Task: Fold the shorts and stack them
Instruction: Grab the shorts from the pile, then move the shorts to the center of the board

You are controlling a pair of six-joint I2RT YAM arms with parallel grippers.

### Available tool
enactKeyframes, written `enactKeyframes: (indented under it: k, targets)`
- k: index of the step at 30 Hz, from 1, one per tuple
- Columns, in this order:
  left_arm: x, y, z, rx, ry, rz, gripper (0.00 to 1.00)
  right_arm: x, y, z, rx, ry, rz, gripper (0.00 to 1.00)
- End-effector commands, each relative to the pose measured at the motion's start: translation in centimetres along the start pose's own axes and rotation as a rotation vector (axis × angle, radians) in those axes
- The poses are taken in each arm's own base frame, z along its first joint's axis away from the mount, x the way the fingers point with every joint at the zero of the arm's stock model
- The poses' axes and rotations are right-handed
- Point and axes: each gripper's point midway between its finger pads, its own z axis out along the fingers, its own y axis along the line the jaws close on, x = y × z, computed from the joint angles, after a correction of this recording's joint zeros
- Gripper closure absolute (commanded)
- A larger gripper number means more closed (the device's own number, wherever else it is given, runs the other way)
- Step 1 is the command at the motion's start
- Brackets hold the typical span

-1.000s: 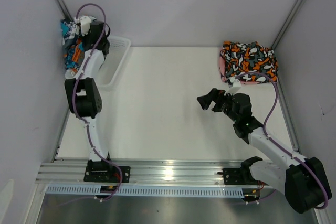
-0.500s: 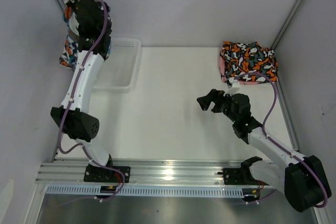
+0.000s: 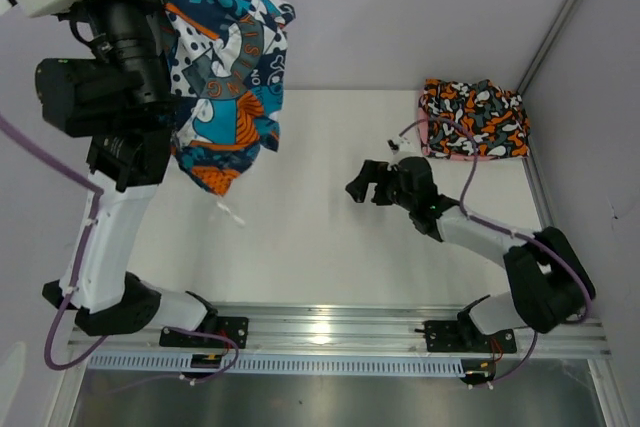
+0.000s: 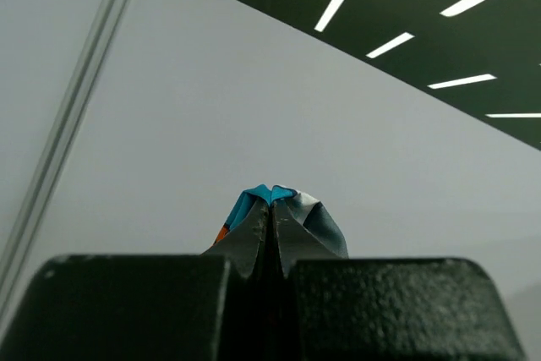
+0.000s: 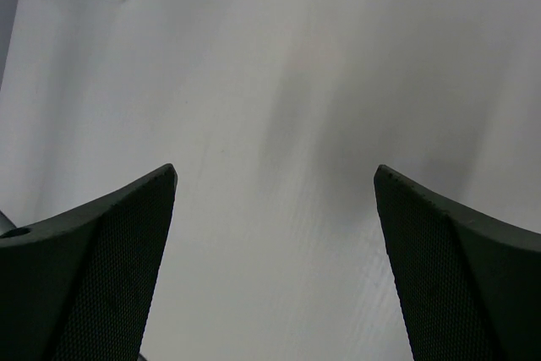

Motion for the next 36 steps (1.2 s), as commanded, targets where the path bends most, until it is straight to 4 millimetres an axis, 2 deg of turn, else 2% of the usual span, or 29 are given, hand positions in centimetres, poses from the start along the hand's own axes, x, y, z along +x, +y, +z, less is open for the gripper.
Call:
enactKeyframes:
  k: [1,2,4,6,7,8,9,10,11,12,13,14,15,16,17,18,19,20,21,22,25,27,28,29,30,31,33,34,36]
  targets:
    - [-2.5,-1.6,-1.4,0.122,-0.009,-0.103,1.0,-1.1,3.0,3.3,-0.003,0.0,0.001,0.01]
    - [-3.4,-1.4,-1.9,0.132,-0.019,-0.128,1.0,-2.7,4.6,4.3,-0.026,-0.033,0.022,0.01]
    - [-4.9,-0.7,-3.3,0.155,-0.041,-0.189,1.0,-1.0,4.9,7.4,-0.01,0.022,0.046,0.01]
    - [-5.4,-0.2,-4.3,0.172,-0.046,-0.209,1.0,-3.2,7.3,10.2,-0.032,0.004,0.091,0.01]
    - [-7.6,0.5,-5.1,0.175,-0.069,-0.245,1.0,-0.8,6.1,12.9,0.01,0.067,0.107,0.02]
    - [-8.3,0.9,-5.6,0.178,-0.072,-0.262,1.0,-0.6,6.4,14.4,0.011,0.072,0.118,0.02]
    - [-7.3,0.9,-6.1,0.187,-0.041,-0.257,1.0,-3.0,8.2,16.1,-0.011,0.024,0.149,0.02]
    - [-9.3,1.9,-7.1,0.188,-0.057,-0.306,1.0,0.5,7.4,18.7,0.024,0.094,0.156,0.02]
    - [-9.8,2.3,-7.8,0.19,-0.057,-0.329,1.0,0.8,7.3,20.2,0.047,0.086,0.165,0.02]
    - [-7.9,2.4,-8.4,0.194,-0.015,-0.316,1.0,-1.3,9.5,21.9,0.015,0.037,0.184,0.02]
    - [-8.4,2.6,-9.0,0.205,-0.015,-0.344,1.0,-0.6,10.7,23.1,-0.002,0.044,0.216,0.02]
    - [-10.0,3.6,-10.0,0.206,-0.032,-0.369,1.0,2.7,9.8,25.5,0.022,0.09,0.229,0.02]
    - [-9.4,3.8,-10.4,0.207,-0.014,-0.369,1.0,3.2,10.6,26.6,0.009,0.099,0.243,0.03]
    - [-9.9,3.9,-10.8,0.217,-0.016,-0.374,1.0,1.2,14.7,27.5,-0.068,0.078,0.262,0.03]
    - [-10.2,4.4,-11.2,0.215,-0.007,-0.368,1.0,4.1,14.7,29.3,-0.08,0.127,0.263,0.03]
    - [-10.4,4.6,-11.4,0.21,-0.004,-0.368,1.0,4.3,16.8,29.7,-0.143,0.136,0.261,0.02]
    - [-10.6,4.8,-11.6,0.21,-0.004,-0.361,1.0,1.9,21.3,29.4,-0.284,0.097,0.252,0.01]
    - [-10.8,5.1,-11.8,0.207,-0.006,-0.354,1.0,2.9,24.2,29.0,-0.352,0.103,0.231,0.01]
    - [-10.7,5.3,-11.9,0.202,-0.002,-0.346,1.0,4.0,25.3,29.3,-0.393,0.109,0.21,0.01]
    - [-10.6,5.5,-12.0,0.2,-0.001,-0.338,1.0,2.4,28.0,28.4,-0.473,0.069,0.173,0.01]
    - [-10.1,5.4,-12.1,0.201,0.013,-0.327,1.0,0.7,30.5,26.5,-0.527,0.031,0.144,0.01]
    - [-9.5,5.2,-12.1,0.205,0.029,-0.321,1.0,0.8,27.7,26.6,-0.449,0.036,0.142,0.0]
    - [-9.2,5.0,-12.0,0.208,0.037,-0.328,1.0,-2.1,28.4,24.8,-0.457,-0.007,0.14,0.01]
    - [-9.0,4.9,-12.0,0.209,0.04,-0.331,1.0,-2.6,27.7,24.3,-0.438,-0.016,0.136,0.01]
    - [-8.3,4.7,-12.1,0.217,0.055,-0.331,1.0,-1.5,24.8,24.5,-0.377,0.008,0.119,0.0]
    - [-8.0,4.5,-12.1,0.218,0.062,-0.344,1.0,-4.0,25.0,22.6,-0.373,-0.021,0.115,0.0]
    - [-6.7,4.2,-12.2,0.226,0.085,-0.346,1.0,-3.5,21.5,21.7,-0.293,0.007,0.09,0.01]
    - [-6.4,4.0,-12.3,0.229,0.093,-0.364,1.0,-6.1,22.2,19.4,-0.312,-0.035,0.085,0.01]
    - [-4.9,3.6,-12.5,0.236,0.126,-0.372,1.0,-6.9,20.9,17.3,-0.295,-0.052,0.071,0.0]
